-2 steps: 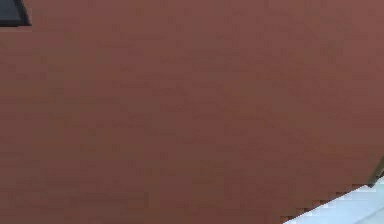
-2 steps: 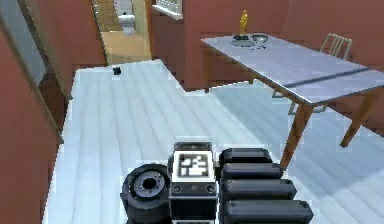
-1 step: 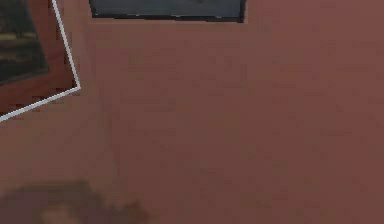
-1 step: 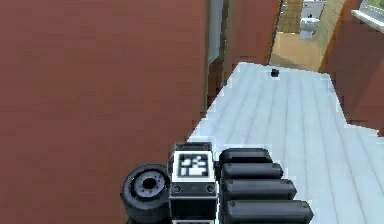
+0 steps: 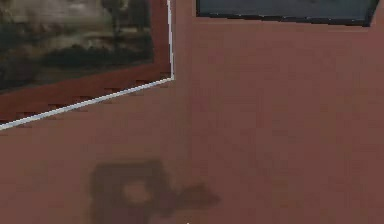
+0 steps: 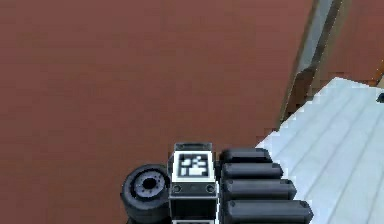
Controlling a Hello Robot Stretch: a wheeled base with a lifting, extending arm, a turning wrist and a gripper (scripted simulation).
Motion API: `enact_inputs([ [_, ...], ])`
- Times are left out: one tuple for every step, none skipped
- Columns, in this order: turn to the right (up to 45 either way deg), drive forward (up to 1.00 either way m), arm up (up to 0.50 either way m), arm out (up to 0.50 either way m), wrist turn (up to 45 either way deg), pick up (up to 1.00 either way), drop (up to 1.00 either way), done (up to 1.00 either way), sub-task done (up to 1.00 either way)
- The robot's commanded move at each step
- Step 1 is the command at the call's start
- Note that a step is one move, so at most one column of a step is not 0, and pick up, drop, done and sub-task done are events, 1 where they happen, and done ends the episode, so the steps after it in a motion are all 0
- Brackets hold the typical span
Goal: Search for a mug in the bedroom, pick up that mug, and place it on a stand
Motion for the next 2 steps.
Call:
enact_inputs([
  [45.0,0.0,0.0,0.0,0.0,0.0,0.0,0.0,0.0],
  [42.0,0.0,0.0,0.0,0.0,0.0,0.0,0.0,0.0],
])
